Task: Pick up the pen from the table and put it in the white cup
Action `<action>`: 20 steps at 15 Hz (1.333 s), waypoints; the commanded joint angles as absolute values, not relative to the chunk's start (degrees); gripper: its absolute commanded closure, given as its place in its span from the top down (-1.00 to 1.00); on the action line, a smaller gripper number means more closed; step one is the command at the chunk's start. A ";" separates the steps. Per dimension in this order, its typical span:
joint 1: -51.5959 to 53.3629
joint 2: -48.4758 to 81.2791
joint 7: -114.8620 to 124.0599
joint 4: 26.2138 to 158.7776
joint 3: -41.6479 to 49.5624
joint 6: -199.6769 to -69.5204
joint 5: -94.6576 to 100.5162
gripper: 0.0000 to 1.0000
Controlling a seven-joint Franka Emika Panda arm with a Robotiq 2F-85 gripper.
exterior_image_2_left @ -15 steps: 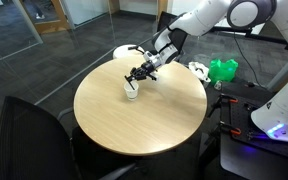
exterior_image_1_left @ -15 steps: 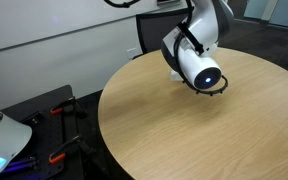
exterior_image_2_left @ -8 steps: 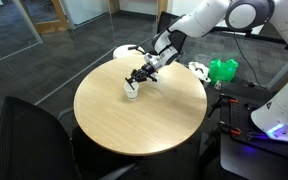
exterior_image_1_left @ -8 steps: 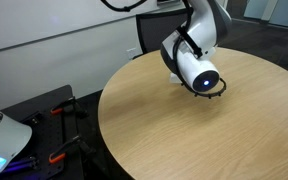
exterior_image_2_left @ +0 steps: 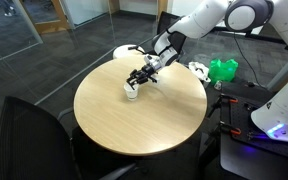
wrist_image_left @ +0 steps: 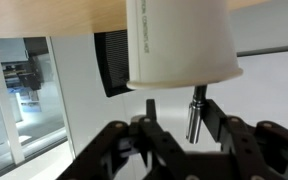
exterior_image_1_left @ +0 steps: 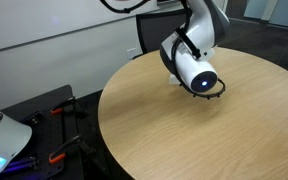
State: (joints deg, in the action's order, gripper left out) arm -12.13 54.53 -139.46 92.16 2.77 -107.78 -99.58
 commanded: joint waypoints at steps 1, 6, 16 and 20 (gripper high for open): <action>-10.82 54.03 -141.31 92.15 3.64 -108.94 -101.82 0.70; -10.75 53.31 -141.95 92.40 3.64 -108.69 -102.81 1.00; -10.74 47.26 -144.58 95.59 3.63 -107.57 -105.14 1.00; -10.22 43.37 -144.39 97.30 3.84 -108.00 -104.88 1.00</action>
State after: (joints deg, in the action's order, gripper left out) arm -11.46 48.36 -142.86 93.01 2.77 -107.72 -103.63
